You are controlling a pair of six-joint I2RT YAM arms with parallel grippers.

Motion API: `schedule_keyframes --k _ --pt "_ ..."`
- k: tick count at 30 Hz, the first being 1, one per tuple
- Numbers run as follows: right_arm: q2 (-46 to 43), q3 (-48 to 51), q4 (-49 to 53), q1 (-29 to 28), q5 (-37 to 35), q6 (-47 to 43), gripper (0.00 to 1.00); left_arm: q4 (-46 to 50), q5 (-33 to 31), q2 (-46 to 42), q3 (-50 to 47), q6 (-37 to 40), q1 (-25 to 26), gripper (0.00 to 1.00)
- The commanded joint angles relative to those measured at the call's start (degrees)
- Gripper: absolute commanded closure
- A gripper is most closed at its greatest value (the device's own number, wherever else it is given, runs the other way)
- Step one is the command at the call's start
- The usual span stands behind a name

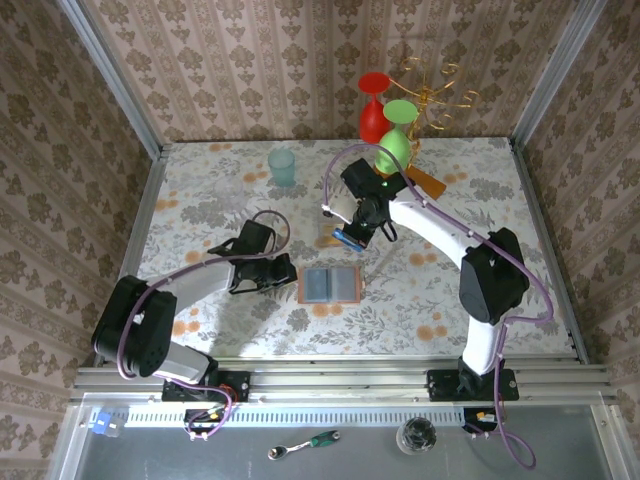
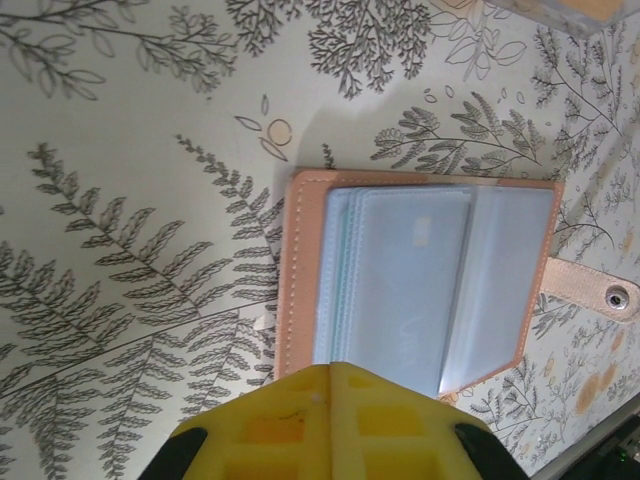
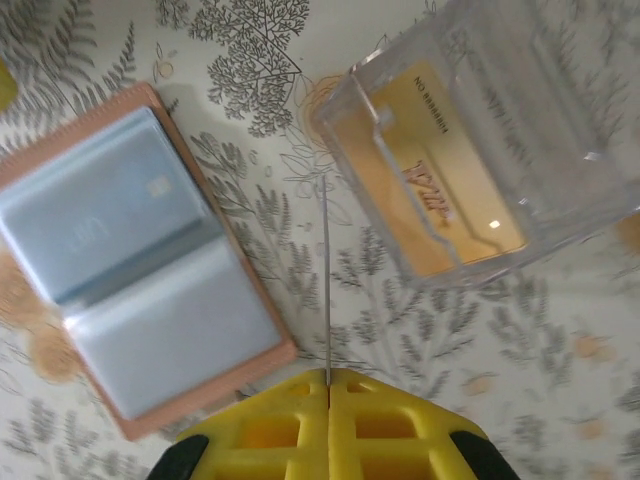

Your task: Take the credit cards out of the card holder

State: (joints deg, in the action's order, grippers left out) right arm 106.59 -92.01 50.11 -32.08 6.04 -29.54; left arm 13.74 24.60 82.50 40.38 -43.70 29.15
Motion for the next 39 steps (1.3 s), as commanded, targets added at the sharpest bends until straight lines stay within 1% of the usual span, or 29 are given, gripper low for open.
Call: schedule_keyframes --k 1,12,13,16,22,32,35,39 --pt "2.85 -4.5 4.91 0.34 -4.72 -12.9 1.0 0.32 -0.16 -1.71 -1.0 0.4 -0.88 0.91" --pt "14.52 -23.4 12.2 1.4 -5.07 -19.7 0.99 0.98 0.71 -1.63 -0.75 1.22 -2.6 0.91" --pt "15.66 -25.17 12.82 1.57 -4.86 -19.85 0.99 1.07 0.75 -1.51 -0.74 1.33 -4.19 0.91" --pt "18.74 -29.57 14.04 2.1 -4.88 -20.31 0.97 1.33 1.06 -1.39 -0.65 1.69 -5.0 0.91" --pt "22.23 -33.44 13.93 2.26 -5.03 -21.77 0.96 2.11 1.67 -1.14 -0.44 2.34 -6.5 0.91" --pt "25.93 -34.38 13.1 2.46 -4.55 -23.27 0.93 2.87 2.34 -0.46 0.03 3.2 -7.88 0.91" --pt "26.48 -34.25 12.81 2.57 -4.81 -23.46 0.88 2.82 2.38 -0.24 0.05 3.19 -8.04 0.91" --pt "26.33 -34.18 11.73 2.81 -5.44 -23.02 0.74 2.94 2.56 0.21 0.33 3.32 -8.24 0.91"
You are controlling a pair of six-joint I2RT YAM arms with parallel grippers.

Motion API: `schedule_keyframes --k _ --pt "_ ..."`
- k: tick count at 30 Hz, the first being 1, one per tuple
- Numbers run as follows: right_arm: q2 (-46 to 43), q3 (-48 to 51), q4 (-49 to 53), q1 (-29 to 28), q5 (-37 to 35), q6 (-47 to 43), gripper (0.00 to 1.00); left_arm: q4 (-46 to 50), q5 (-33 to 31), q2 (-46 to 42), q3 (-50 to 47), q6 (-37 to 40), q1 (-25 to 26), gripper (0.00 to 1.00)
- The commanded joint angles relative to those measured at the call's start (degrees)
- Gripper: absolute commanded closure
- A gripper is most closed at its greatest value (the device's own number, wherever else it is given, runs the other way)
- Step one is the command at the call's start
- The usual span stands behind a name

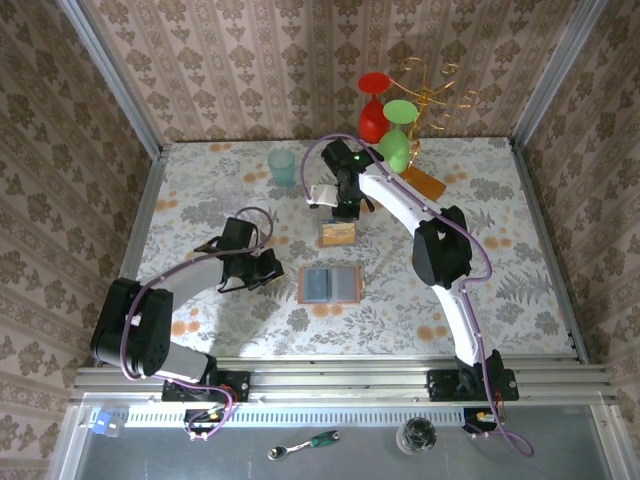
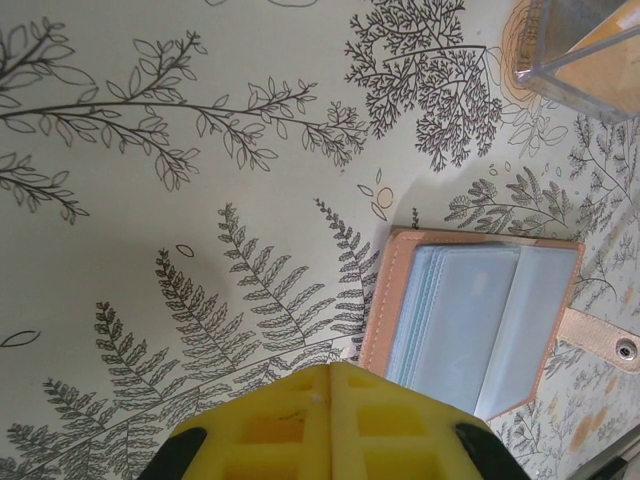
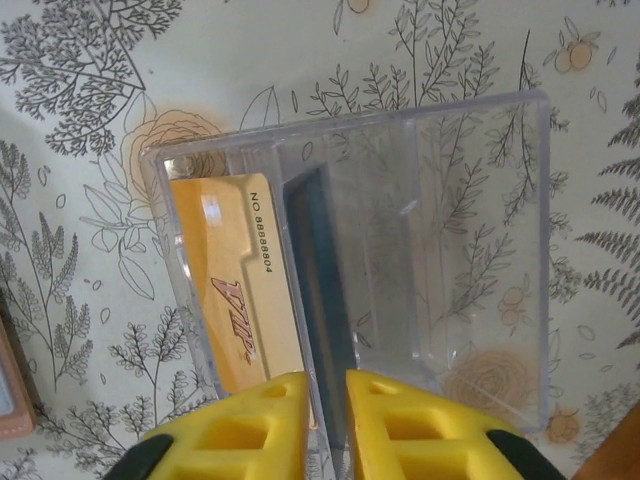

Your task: Take the credit cards out of the card holder

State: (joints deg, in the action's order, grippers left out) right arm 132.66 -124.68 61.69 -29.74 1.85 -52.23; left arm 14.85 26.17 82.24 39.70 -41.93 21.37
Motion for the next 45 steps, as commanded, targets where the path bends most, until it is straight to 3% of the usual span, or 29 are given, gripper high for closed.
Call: schedule_keyframes --k 1,10,15,20,24,45 --pt "0.1 -1.44 -0.72 0.55 -1.76 0.12 0.71 1.97 1.01 0.64 1.21 1.6 -0.45 0.91" --pt "-0.47 -1.18 -7.36 0.8 -5.05 2.91 0.68 1.69 1.16 1.35 1.56 1.63 -0.54 0.91" --pt "-1.59 -0.71 -5.21 0.71 -1.78 3.47 0.67 1.84 1.2 0.95 1.26 1.55 -0.54 0.91" --pt "-4.87 3.29 -5.92 0.71 0.02 4.46 0.52 1.67 1.29 0.95 1.25 1.51 -0.54 0.91" --pt "-6.51 6.36 -6.69 0.57 0.72 4.65 0.46 1.24 1.51 0.82 1.16 1.25 -0.54 0.91" --pt "-3.12 9.6 -13.92 0.23 -4.27 5.57 0.44 0.62 1.6 -0.25 -0.11 0.54 -0.54 0.91"
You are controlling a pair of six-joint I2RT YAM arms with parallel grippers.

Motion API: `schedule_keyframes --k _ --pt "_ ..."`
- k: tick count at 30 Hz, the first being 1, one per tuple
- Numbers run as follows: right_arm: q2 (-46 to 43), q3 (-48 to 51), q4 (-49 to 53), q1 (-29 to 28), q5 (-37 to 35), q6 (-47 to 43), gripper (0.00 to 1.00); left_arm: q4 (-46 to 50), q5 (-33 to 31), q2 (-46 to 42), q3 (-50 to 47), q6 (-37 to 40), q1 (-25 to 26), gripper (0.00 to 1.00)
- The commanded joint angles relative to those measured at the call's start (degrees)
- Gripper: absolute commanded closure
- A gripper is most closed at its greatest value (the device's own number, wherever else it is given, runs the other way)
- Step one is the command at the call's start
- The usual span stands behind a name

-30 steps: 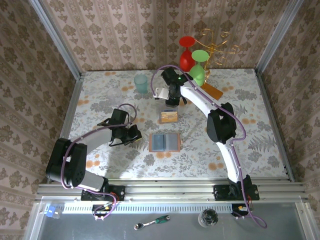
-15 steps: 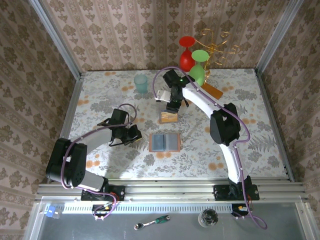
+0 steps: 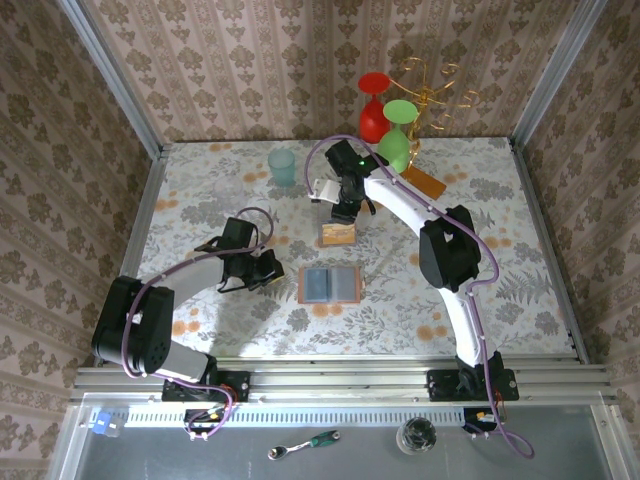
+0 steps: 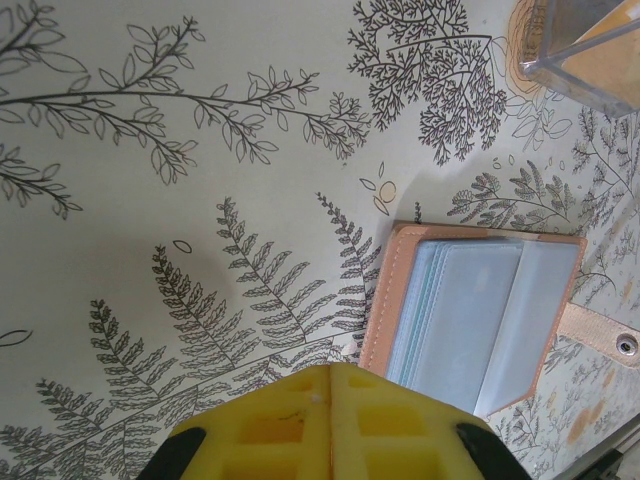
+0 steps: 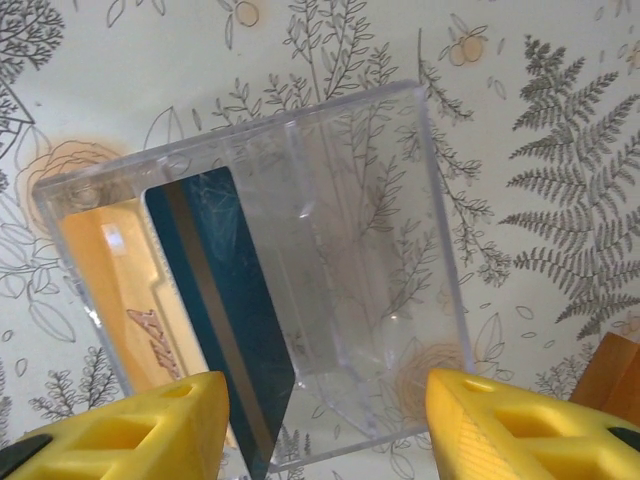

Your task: Take the credit cards out of the card holder

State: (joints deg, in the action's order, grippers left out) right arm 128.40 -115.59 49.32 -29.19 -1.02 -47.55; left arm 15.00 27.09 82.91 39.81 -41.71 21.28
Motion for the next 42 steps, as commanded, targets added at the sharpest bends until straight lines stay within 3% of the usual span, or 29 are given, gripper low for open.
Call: schedule_keyframes --k 1,12,16,27,42 --pt "1.26 0.35 -1.73 -0.34 -1.6 0.88 0.44 0.54 0.67 -0.96 -0.26 0.32 -0.45 0.91" --pt "-1.49 1.42 -0.13 -0.69 0.09 1.04 0.42 0.38 0.67 -0.54 0.11 0.32 -0.45 0.91" --pt "-2.12 2.73 -0.75 -0.77 0.66 1.18 0.28 0.16 0.85 -0.57 0.0 0.22 -0.45 0.91" --pt "-1.95 2.24 -1.2 -0.98 -2.13 1.42 0.28 0.29 0.81 -0.69 -0.02 0.26 -0.47 0.91" --pt "-6.04 5.46 -0.09 -2.27 0.24 1.85 0.28 0.04 1.21 -1.08 0.09 0.1 -0.45 0.91"
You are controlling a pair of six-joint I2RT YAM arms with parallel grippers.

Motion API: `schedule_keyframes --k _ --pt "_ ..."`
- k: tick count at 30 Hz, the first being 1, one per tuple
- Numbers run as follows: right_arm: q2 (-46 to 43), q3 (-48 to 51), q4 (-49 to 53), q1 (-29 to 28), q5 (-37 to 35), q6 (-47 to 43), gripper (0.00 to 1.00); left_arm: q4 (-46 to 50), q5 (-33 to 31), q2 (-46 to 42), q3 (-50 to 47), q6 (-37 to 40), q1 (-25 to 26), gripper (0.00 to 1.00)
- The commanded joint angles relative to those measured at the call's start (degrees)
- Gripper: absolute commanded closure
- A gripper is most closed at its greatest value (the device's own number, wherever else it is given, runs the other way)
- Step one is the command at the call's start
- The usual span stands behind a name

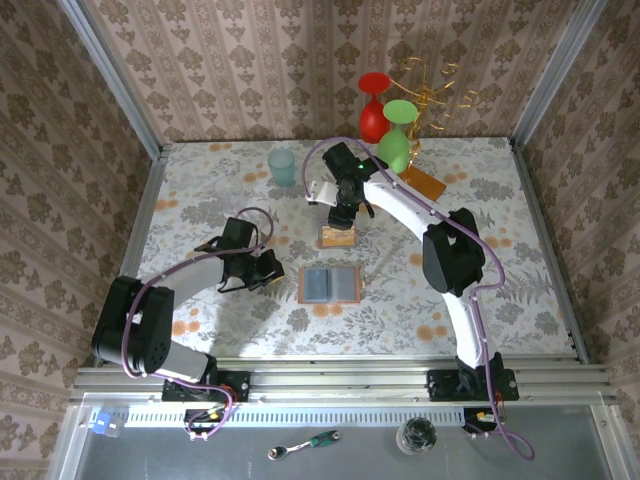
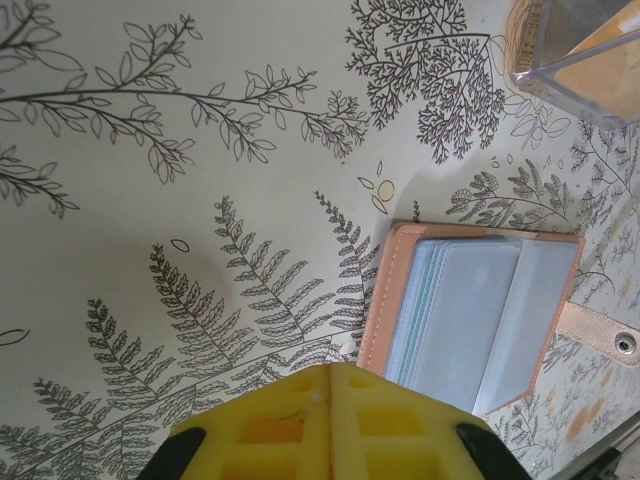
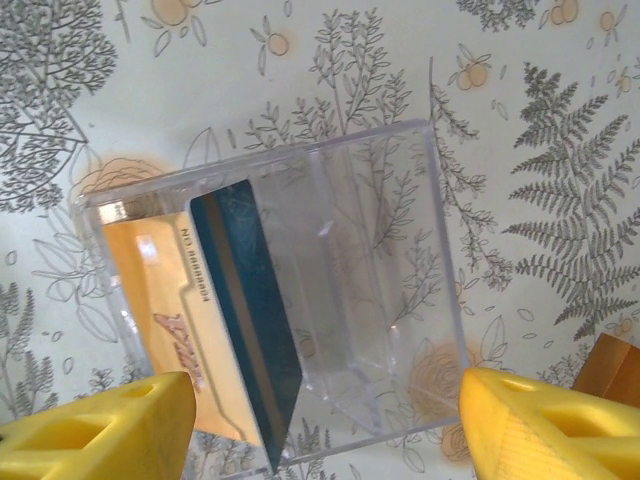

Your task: Take the credit cards out of the card holder

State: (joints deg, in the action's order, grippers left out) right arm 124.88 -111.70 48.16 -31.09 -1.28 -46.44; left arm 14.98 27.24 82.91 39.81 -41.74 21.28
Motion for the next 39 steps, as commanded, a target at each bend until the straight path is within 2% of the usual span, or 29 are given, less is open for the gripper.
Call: schedule_keyframes --k 1,13,30,39 --pt "-2.75 2.19 0.96 -0.42 0.62 0.87 0.28 0.04 1.01 -1.18 0.01 0.1 -0.45 0.91" --pt "-0.99 6.28 -5.08 -0.64 -3.24 1.92 0.27 -0.59 1.31 -1.73 -0.7 -0.36 -0.45 0.91" --pt "0.32 1.37 -11.18 -0.19 -10.7 1.87 0.27 -0.83 1.06 -1.63 -1.31 -0.36 -0.51 0.91" --pt "2.23 -2.06 -11.68 0.23 -11.21 2.21 0.27 -1.36 1.21 -1.44 -1.89 -0.36 -0.7 0.91"
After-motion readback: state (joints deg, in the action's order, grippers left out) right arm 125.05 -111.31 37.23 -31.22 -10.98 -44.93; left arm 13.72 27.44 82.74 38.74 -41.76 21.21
